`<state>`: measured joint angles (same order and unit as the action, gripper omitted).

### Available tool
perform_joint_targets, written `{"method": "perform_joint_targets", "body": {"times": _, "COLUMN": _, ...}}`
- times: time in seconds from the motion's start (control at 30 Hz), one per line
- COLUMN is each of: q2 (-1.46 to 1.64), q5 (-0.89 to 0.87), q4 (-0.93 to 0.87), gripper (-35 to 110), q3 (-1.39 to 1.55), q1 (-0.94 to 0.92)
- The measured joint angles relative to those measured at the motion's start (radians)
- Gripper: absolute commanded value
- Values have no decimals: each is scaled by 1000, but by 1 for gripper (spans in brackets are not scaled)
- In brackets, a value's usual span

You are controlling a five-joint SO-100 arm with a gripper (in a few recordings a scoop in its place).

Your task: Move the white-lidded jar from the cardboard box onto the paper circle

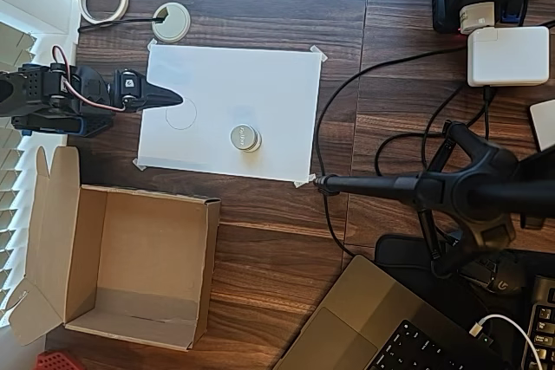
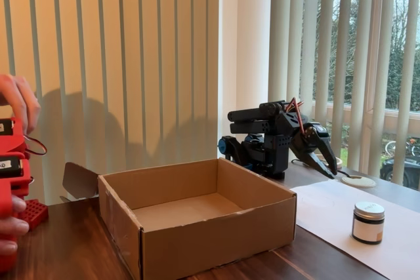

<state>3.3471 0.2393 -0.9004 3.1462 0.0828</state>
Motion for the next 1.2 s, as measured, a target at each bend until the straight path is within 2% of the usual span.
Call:
{"method": "perform_joint_targets", "body": {"times": 0.2, "q2": 3, "q5": -17, "q4": -54, "gripper": 0, "q3": 0, "q1": -2}}
{"method": "perform_joint_targets", "body": {"times": 0.63, "q2": 3, "q5": -61, "q4": -60, "gripper": 0, "q3": 0, "q1": -81}}
{"method": "perform_joint_targets", "body": {"times": 1.2, "q2": 3, "q5": -61, "q4": -60, "gripper": 0, "q3": 0, "q1": -83}}
